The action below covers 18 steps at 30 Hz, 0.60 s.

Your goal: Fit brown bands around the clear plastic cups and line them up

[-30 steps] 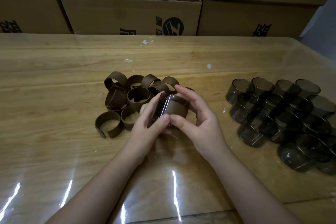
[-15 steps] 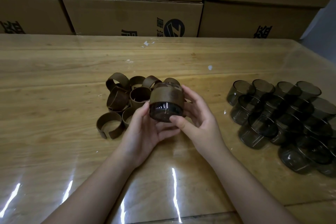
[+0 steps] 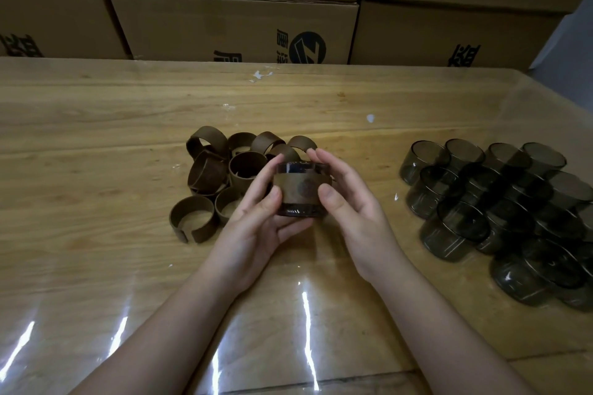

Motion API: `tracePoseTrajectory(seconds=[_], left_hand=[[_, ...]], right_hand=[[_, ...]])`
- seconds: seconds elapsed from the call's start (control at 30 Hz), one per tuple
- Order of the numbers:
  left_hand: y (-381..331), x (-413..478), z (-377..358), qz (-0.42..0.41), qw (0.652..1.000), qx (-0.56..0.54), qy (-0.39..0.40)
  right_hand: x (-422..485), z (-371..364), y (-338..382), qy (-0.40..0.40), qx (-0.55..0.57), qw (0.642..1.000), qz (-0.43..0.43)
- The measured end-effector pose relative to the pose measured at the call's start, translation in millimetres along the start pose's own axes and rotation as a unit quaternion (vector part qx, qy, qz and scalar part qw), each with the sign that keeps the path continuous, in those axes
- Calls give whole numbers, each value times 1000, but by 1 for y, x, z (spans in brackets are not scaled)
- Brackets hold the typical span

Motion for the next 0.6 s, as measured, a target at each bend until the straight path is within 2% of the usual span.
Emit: tracePoseTrajectory(seconds=[0.43, 0.6], left_hand=[[0, 2, 3, -20, 1000, 5, -22], [0, 2, 1, -18, 1000, -3, -5]], right_hand=[[-2, -5, -1, -26, -11, 999, 24], [-4, -4, 0, -28, -12, 999, 37]])
Point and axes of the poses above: each hand's wrist, its own x-axis towards the middle knuckle, its own z-axis out of the back of the hand, y = z × x, the point moved 7 cm from there along x, towards the middle knuckle, and after that the axes turned 10 degrees about -y, right-handed, at the moved point
